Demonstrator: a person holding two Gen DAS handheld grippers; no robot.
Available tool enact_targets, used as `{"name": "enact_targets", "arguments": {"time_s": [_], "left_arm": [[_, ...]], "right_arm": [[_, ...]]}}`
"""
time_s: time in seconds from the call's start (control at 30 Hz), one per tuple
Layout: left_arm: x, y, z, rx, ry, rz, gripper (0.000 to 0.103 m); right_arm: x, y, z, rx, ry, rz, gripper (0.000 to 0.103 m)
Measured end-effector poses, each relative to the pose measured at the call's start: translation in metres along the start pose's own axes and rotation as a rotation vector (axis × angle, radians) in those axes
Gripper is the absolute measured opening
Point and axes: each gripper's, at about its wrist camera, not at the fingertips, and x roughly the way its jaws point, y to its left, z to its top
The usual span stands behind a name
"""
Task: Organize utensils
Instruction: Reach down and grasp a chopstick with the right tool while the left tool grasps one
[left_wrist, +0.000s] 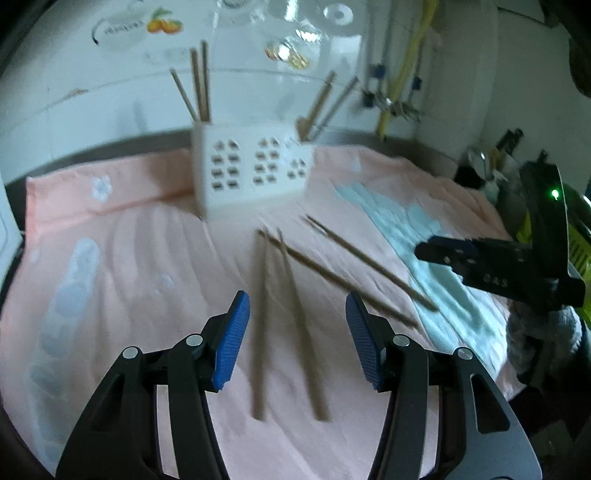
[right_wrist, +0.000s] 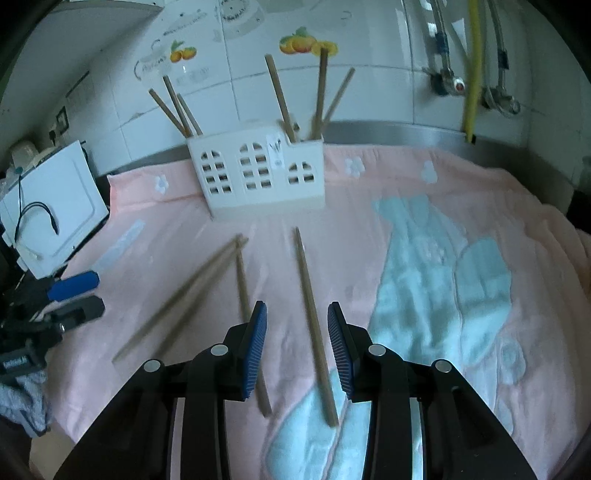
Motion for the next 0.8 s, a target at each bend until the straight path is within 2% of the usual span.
{"name": "enact_targets", "arguments": {"time_s": [0.13,0.2,0.3,0.37,0.43,0.53,0.8], "left_arm": [[0.018,-0.012,-0.011,0.003,0.056,-0.034,0.046],[0.026,-0.015,-0.014,0.008,0.073,-0.030,0.045],[0.037,-0.015,-0.016,0.004,0.099,-0.014,0.036],[0.045,-0.010,-0.017,-0.025,0.122,-0.011,0.028],[0.052,-0.003,-0.020,-0.060,0.141,-0.005,0.025],[0.058,0.001,-0.021,-0.083,0.153,-0.005,0.024],[0.069,-0.006,-0.025,-0.059,0.183,0.026,0.020]], "right_arm": [[0.005,-0.006,-0.013,0.018,0.026,-0.002,0.034],[0.007,-0.008,-0.018,0.022,0.039,-0.003,0.034],[0.011,-0.011,-0.023,0.025,0.056,-0.004,0.033],[0.014,-0.013,-0.026,0.028,0.064,-0.003,0.032],[0.015,-0.014,-0.029,0.033,0.068,-0.001,0.032],[0.018,-0.015,-0.031,0.037,0.075,0.004,0.030],[0.030,-0.019,-0.034,0.048,0.105,0.012,0.023]]}}
